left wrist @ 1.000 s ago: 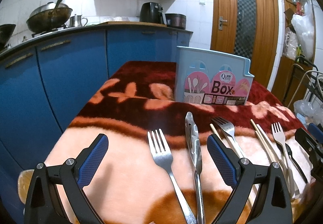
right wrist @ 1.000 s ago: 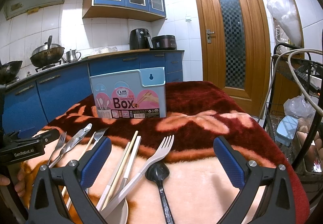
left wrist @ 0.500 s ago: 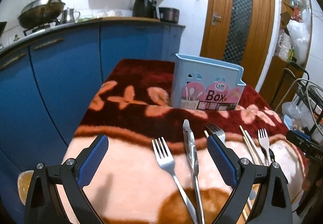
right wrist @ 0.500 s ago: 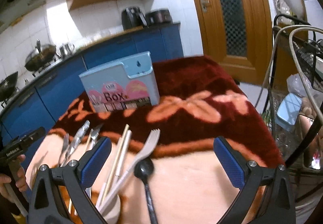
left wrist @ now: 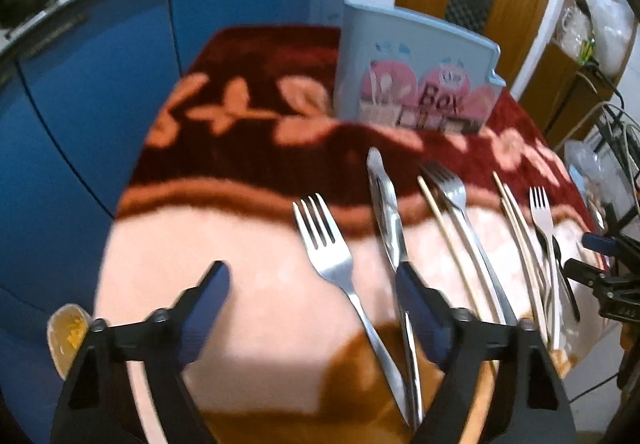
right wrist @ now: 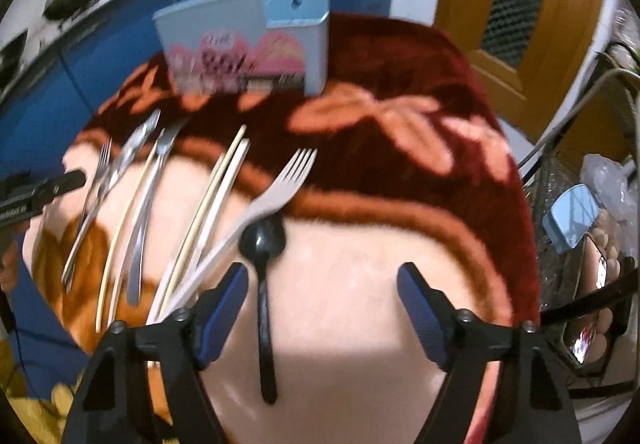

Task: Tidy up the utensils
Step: 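Close the right tool on the black spoon while the left tool grasps a silver fork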

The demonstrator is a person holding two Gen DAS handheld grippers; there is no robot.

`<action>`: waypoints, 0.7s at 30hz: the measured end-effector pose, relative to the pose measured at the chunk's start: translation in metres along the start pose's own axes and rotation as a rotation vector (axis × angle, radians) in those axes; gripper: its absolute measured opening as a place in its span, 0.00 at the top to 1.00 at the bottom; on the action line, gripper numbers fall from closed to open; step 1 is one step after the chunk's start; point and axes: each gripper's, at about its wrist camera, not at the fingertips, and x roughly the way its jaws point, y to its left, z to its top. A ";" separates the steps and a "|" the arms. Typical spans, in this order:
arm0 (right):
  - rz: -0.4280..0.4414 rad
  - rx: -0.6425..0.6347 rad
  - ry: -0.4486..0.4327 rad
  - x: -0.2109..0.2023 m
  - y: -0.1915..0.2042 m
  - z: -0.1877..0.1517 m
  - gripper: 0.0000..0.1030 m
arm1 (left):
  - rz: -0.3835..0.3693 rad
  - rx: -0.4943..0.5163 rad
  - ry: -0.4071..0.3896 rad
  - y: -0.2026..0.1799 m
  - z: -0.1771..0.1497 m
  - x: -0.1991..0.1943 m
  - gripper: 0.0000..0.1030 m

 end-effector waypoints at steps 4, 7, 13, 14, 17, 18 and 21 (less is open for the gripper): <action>0.001 -0.042 0.094 0.012 0.006 0.003 0.39 | -0.094 -0.023 0.094 -0.001 0.003 0.010 0.55; -0.009 -0.079 0.134 0.015 0.011 0.009 0.43 | -0.097 0.015 0.123 -0.009 0.004 0.011 0.60; -0.020 -0.106 0.219 0.021 0.015 0.020 0.44 | -0.043 0.061 0.203 -0.018 0.010 0.019 0.60; -0.020 -0.107 0.229 0.022 0.016 0.021 0.44 | -0.032 0.066 0.219 -0.020 0.011 0.019 0.60; -0.022 -0.112 0.256 0.025 0.017 0.025 0.44 | -0.017 0.074 0.258 -0.022 0.013 0.019 0.60; -0.018 -0.115 0.265 0.025 0.018 0.025 0.45 | -0.019 0.076 0.270 -0.022 0.013 0.018 0.61; -0.006 -0.121 0.282 0.026 0.022 0.028 0.49 | -0.045 0.067 0.288 -0.019 0.012 0.017 0.72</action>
